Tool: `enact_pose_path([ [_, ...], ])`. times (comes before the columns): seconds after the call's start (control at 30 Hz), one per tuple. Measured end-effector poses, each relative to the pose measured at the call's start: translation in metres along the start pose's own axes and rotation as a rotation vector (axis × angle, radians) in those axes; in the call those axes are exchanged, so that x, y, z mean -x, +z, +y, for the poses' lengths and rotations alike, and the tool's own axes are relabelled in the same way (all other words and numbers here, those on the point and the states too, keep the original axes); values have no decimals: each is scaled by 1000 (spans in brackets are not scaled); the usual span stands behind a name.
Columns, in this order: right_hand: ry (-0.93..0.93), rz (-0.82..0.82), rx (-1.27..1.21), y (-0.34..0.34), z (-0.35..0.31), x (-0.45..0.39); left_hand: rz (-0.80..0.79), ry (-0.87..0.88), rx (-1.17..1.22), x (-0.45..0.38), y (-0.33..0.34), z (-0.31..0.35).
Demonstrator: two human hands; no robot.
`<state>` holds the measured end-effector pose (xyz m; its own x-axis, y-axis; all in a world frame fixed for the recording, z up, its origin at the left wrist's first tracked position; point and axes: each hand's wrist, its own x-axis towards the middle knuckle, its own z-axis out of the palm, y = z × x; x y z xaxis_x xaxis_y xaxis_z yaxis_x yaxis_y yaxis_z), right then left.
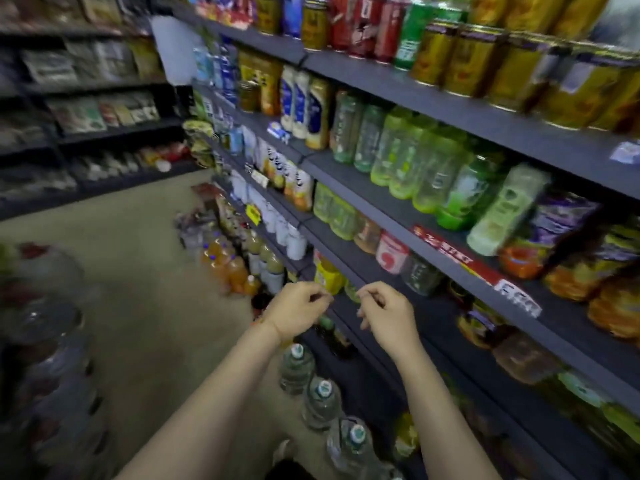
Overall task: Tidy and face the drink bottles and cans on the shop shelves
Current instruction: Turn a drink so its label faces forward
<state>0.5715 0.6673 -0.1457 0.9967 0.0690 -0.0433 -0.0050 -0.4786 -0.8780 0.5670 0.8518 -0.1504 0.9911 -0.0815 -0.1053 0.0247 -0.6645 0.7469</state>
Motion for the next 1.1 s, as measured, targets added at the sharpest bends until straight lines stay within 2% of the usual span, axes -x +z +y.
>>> enact_pose_path([
  [0.2, 20, -81, -46, 80, -27, -136, -36, -102, -113, -108, -80, -56],
  [0.5, -4, -140, -45, 138, -83, -270, 105, -163, 166, -219, -157, -111],
  [0.8, -55, -31, -15, 210, -141, -409, 156, -23, 320, -355, -252, -174],
  [0.97, -107, 75, -19, 279, -199, -508, 148, 9, 336, -452, -338, -226],
  [1.1, -104, 143, 44, 319, -246, -588, 201, 49, 363, -532, -414, -242],
])
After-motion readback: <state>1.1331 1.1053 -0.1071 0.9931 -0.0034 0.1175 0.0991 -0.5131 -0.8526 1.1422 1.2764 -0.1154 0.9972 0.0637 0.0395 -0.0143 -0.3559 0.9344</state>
